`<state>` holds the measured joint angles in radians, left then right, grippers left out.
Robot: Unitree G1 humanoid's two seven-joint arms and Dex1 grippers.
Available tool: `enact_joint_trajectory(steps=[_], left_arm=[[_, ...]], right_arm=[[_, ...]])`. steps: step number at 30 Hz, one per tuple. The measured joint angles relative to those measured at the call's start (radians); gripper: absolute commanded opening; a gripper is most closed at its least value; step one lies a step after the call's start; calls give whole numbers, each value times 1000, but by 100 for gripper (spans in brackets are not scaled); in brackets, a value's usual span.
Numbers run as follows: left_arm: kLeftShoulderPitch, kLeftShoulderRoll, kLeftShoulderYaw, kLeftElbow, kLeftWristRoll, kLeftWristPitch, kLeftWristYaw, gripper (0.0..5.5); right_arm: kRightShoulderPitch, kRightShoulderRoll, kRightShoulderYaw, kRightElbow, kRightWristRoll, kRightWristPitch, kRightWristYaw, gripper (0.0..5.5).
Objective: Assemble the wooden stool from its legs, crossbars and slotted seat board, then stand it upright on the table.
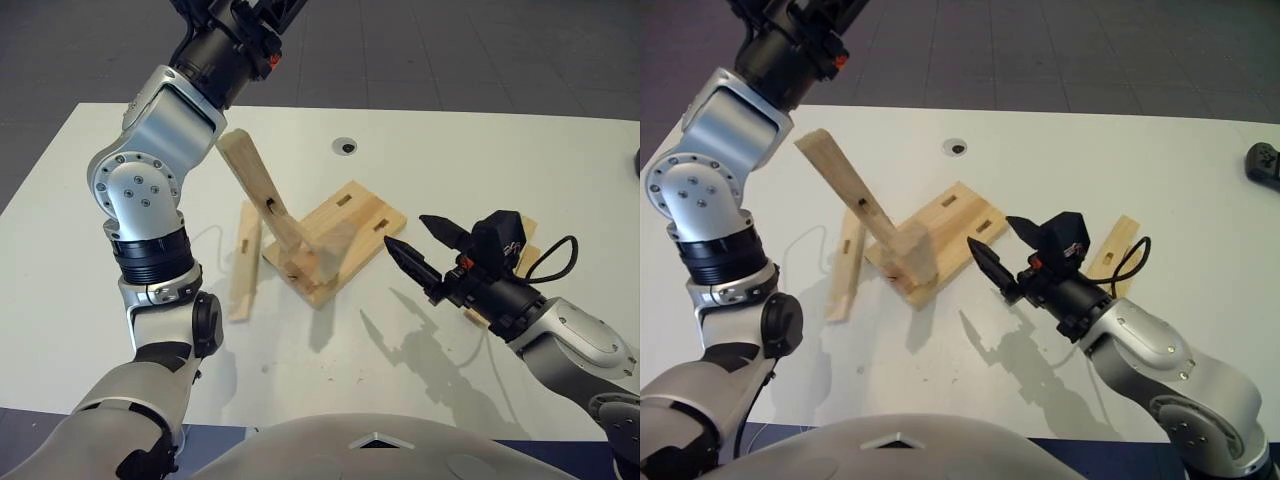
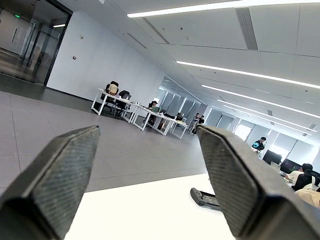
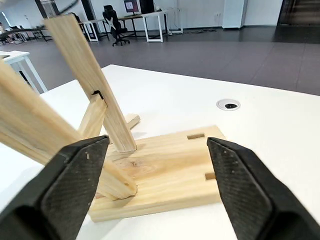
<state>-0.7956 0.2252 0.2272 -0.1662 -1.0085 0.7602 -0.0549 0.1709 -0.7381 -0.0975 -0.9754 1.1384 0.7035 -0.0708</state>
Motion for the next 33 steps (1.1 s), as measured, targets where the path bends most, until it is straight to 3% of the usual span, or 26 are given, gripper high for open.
enact_joint_trajectory(steps=[7, 14, 18, 21, 24, 28, 33], left_arm=[[1, 55, 25, 35, 47, -14, -42, 535], [59, 245, 18, 29, 259, -74, -136, 540], [233, 300, 113, -90, -26, 128, -255, 540], [285, 364, 173, -7, -146, 244, -358, 540], [284, 387, 108, 101, -64, 224, -438, 540], [259, 383, -68, 202, 145, 106, -549, 540], [219, 384, -156, 329, 319, -45, -672, 540]], right_arm=[[-16, 13, -9, 18, -62, -9, 12, 534], [-20, 82, -60, 101, -164, -24, -22, 539], [46, 100, -128, 98, -147, -36, -6, 539], [126, 127, -156, 90, -147, -41, 0, 539], [125, 146, -158, 86, -155, -43, -3, 539], [100, 159, -135, 88, -171, -43, -2, 539], [77, 174, -125, 90, -167, -42, -1, 539]])
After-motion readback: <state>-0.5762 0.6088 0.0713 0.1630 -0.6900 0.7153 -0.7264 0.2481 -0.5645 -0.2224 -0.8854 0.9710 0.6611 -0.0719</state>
